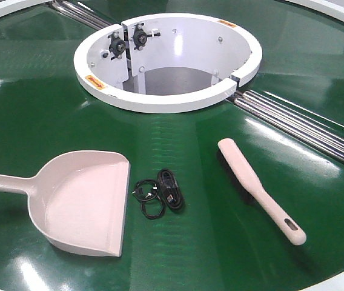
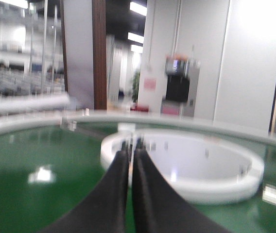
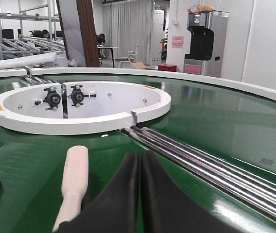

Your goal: Clean and inspect green conveyor with broom and dustpan

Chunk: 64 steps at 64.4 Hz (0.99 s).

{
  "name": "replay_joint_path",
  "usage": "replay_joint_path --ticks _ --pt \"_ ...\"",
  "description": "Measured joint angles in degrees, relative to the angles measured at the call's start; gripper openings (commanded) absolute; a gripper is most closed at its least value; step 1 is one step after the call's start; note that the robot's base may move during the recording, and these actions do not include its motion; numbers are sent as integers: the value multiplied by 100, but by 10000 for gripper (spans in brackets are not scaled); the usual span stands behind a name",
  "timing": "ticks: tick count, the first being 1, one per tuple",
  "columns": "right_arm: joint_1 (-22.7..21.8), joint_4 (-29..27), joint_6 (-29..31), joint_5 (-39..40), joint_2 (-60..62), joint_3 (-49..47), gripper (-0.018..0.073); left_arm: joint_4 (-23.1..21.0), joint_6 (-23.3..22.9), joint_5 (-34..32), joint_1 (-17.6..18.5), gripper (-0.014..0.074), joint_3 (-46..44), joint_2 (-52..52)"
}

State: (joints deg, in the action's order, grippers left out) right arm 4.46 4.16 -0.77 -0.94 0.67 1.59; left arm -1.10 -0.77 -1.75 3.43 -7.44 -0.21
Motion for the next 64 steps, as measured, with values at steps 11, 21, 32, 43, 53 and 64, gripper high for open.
replay_joint_path --ticks 11,21,32,43,53,64 --pt "0 0 0 0 0 0 -8 0 77 1307 0 -6 -1547 1085" --pt "0 0 0 0 0 0 -8 0 77 2694 0 -6 -2308 2293" --pt "0 0 0 0 0 0 -8 0 77 2963 0 -6 -2363 3021" --pt "0 0 0 0 0 0 -8 0 77 2998 0 9 -2363 3388" --pt "0 0 0 0 0 0 -8 0 77 2993 0 80 -2363 3534" --pt "0 0 0 0 0 0 -8 0 77 2971 0 272 -2363 3556"
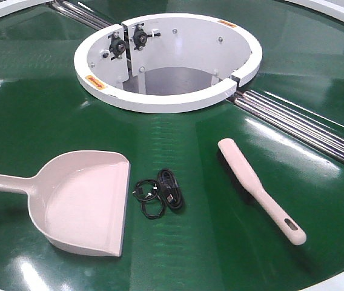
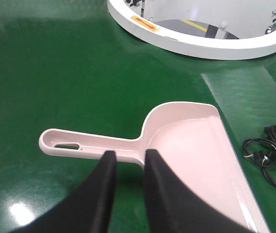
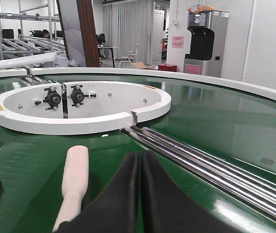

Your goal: Clean and inspect green conveyor with broom and dustpan

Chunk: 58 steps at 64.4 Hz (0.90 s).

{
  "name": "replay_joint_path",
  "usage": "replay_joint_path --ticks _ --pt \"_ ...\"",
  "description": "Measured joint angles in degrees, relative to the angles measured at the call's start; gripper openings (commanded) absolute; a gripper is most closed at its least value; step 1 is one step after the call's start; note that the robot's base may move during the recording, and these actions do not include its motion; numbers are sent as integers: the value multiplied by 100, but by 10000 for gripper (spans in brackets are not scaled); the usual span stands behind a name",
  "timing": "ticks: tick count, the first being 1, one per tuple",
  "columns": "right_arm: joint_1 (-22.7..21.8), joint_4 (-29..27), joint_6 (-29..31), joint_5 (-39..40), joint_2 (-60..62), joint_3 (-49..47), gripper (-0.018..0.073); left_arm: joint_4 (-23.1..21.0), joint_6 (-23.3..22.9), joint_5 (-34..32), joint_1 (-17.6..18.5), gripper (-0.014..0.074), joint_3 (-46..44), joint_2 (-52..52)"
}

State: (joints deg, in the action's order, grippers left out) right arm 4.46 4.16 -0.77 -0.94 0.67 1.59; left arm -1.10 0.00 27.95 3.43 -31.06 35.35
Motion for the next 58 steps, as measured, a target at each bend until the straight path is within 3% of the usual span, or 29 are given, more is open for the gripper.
replay_joint_path --ticks 9,15,41,48,58 --pt "0 0 0 0 0 0 -8 0 0 0 0 470 0 0" --pt "0 0 0 0 0 0 -8 0 0 -17 0 548 0 0" --pt "0 0 0 0 0 0 -8 -89 63 -190 0 569 -240 19" --pt "0 0 0 0 0 0 -8 -35 653 282 0 569 -871 302" --pt "0 0 0 0 0 0 -8 -22 2297 1759 0 569 -2221 1194"
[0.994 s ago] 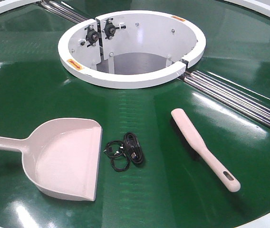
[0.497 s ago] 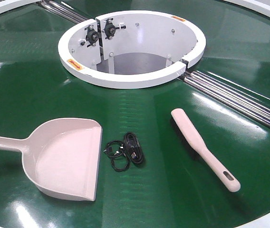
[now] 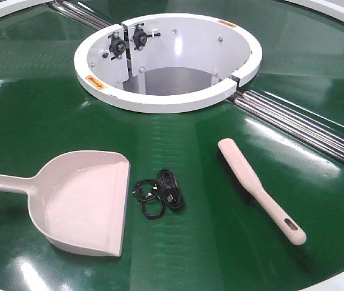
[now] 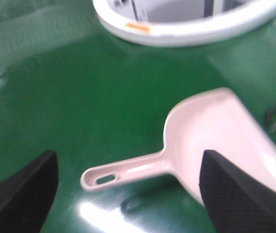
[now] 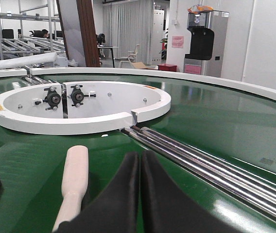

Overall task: Clean and inspect green conveyor with broom and dustpan
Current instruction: 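Reach the left gripper down and grasp the pink dustpan handle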

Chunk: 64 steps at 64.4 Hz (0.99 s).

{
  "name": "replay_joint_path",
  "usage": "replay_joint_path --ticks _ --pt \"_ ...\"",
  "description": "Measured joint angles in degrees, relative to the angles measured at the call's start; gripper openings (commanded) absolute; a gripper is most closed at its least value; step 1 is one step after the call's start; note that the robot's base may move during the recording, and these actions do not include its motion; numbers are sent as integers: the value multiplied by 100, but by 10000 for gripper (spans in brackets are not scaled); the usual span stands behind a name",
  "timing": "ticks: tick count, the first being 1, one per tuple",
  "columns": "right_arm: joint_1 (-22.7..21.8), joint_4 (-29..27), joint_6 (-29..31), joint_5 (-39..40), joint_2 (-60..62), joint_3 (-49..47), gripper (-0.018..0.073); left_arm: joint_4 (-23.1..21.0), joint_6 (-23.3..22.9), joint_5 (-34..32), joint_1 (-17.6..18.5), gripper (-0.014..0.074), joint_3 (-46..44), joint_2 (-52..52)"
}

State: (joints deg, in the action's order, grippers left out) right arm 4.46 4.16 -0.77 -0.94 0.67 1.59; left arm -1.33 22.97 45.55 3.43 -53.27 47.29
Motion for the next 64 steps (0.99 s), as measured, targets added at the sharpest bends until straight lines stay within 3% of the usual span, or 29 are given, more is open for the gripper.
replay_joint_path --ticks 11,18,33,51,64 --pt "0 0 0 0 0 0 -8 -173 2185 1493 0 569 -1245 1348" --pt "0 0 0 0 0 0 -8 -218 2974 1679 0 569 -1635 2128" --pt "0 0 0 0 0 0 -8 -192 3361 1333 0 567 -1771 3409" --pt "0 0 0 0 0 0 -8 286 4908 1520 0 554 -1771 4226" --pt "0 0 0 0 0 0 -8 682 5055 1485 0 554 -1771 4500"
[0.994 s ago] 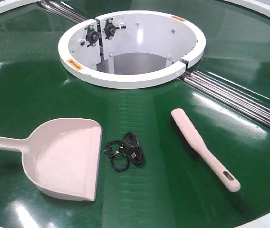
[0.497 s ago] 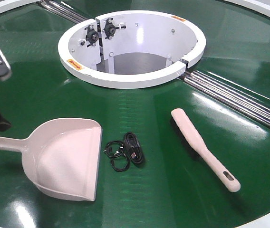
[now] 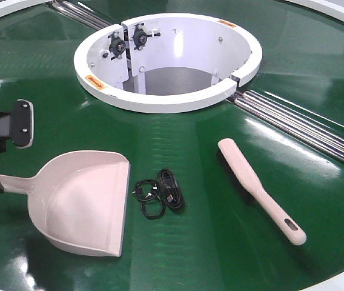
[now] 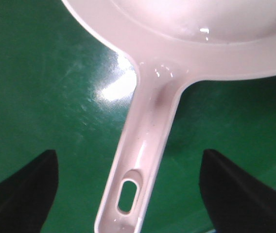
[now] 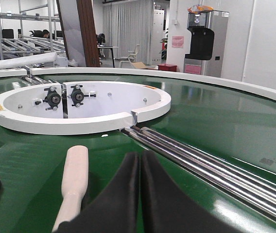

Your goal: Clean and inspect green conveyor with broom and dustpan

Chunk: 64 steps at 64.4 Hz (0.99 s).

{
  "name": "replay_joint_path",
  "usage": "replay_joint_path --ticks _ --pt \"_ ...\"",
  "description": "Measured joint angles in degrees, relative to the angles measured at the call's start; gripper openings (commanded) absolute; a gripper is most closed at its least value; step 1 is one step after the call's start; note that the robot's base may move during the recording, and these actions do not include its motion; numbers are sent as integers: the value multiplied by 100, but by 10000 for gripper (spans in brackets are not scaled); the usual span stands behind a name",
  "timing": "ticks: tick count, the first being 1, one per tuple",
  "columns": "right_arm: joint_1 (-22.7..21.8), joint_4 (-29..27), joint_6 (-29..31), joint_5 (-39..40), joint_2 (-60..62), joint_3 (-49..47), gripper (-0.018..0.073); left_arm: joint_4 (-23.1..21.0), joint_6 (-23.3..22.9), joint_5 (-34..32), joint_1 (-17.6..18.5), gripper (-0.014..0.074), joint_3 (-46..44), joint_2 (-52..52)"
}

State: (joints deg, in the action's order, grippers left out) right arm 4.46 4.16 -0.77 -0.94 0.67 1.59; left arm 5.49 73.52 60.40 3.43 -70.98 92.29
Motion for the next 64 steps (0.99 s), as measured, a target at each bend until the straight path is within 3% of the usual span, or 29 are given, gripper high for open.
replay_joint_path --ticks 18,42,53,64 --pt "0 0 0 0 0 0 -8 112 53 -51 0 554 0 437" --pt "0 0 0 0 0 0 -8 119 496 -270 0 532 0 965" --pt "0 0 0 0 0 0 -8 194 718 -374 68 321 0 1042" --pt "0 0 0 0 0 0 -8 398 797 -346 353 22 0 1034"
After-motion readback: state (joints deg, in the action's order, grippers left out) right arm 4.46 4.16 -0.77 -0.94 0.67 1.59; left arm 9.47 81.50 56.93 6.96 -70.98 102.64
